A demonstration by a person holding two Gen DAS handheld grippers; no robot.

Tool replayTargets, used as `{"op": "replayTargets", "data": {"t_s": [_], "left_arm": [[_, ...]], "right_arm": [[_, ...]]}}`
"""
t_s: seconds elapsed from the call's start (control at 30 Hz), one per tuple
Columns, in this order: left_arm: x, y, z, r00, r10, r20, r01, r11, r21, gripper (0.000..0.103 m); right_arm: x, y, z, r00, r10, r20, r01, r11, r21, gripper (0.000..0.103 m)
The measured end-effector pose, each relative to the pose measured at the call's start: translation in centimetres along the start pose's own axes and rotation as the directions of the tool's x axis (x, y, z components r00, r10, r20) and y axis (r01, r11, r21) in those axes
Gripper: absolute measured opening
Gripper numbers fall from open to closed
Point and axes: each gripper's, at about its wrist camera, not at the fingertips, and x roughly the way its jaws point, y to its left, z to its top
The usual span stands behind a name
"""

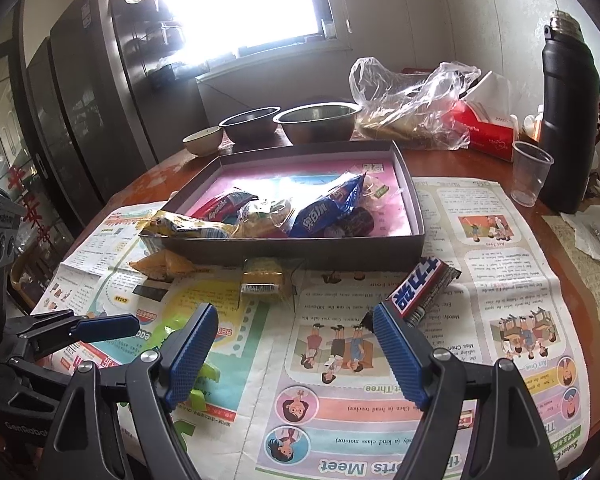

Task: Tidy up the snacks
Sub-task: 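Withdraw both open grippers from the tray toward the remaining snacks, then grasp the green snack bag with the left gripper while the right gripper grasps the yellow cake pack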

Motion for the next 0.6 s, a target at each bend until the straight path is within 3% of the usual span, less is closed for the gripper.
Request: {"op": "replayTargets", "data": {"t_s": [0.6], "left_arm": [[2.7,-0.3,-0.7,0.998,0.056,-0.035,-0.055,0.998,0.029,0.078]], "right_arm": [[1.7,-1.0,0.0,1.000,0.006,-0.029,-0.006,1.000,0.008,0.079]]}}
